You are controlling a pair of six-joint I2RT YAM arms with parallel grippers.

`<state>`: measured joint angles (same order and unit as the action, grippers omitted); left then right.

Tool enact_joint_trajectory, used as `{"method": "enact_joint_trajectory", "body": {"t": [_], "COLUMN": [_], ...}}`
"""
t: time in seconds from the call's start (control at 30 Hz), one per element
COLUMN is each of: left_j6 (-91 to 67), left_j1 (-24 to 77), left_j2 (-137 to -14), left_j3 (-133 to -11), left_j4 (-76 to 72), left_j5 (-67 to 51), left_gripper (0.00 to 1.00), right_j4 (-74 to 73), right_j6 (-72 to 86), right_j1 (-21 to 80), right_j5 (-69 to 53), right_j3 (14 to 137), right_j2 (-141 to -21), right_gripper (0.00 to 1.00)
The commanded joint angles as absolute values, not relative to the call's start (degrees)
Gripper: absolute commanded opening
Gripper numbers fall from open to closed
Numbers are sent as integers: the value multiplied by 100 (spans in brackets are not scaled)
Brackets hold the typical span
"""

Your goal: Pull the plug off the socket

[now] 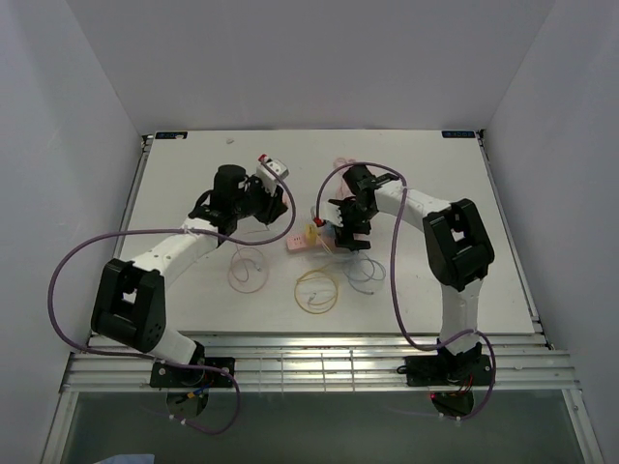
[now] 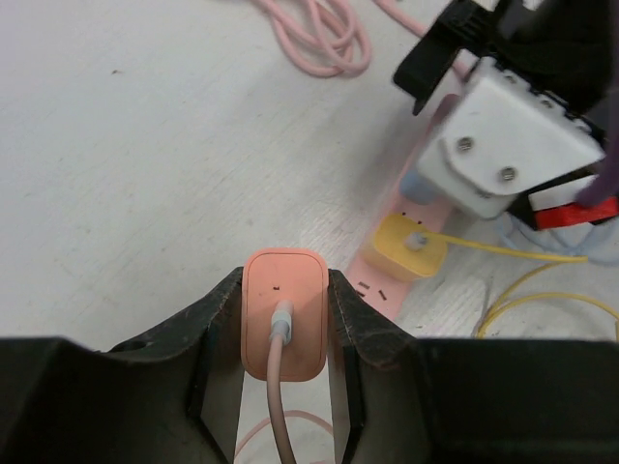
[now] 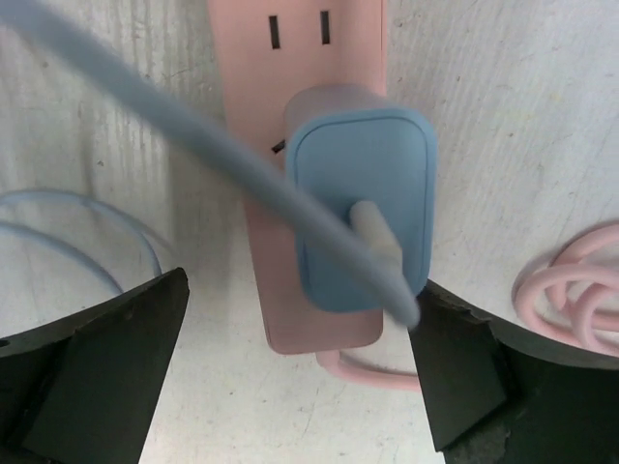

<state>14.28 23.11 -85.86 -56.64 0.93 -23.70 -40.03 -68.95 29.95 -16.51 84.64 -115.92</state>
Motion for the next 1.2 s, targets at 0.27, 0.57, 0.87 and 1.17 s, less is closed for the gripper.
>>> {"method": "enact_joint_trajectory", "body": {"t": [0.27, 0.57, 0.87, 1.17], "left_j6": [229, -499, -1467, -1503], "left_j1": [1195, 528, -718, -1178], "left_j2": [-8481, -9209, -9984, -10178], "left_j3": [-5678, -5729, -6047, -5784], "left_j4": [228, 44, -579, -862], "left_j5": [-1092, -90, -1150, -2259], "left_gripper": [0, 5, 21, 72], "right_j4": [-3182, -1228, 817, 1415], "right_j6": [-6663, -4769, -2989, -2136], "right_j1": [2979, 2866, 2637, 2532], "right_j5": [-1996, -177, 105, 307], "right_j3": [7989, 6664, 4852, 4342], "right_j2": [-10143, -8766, -6875, -6390], "right_gripper": [90, 90, 90, 90]}}
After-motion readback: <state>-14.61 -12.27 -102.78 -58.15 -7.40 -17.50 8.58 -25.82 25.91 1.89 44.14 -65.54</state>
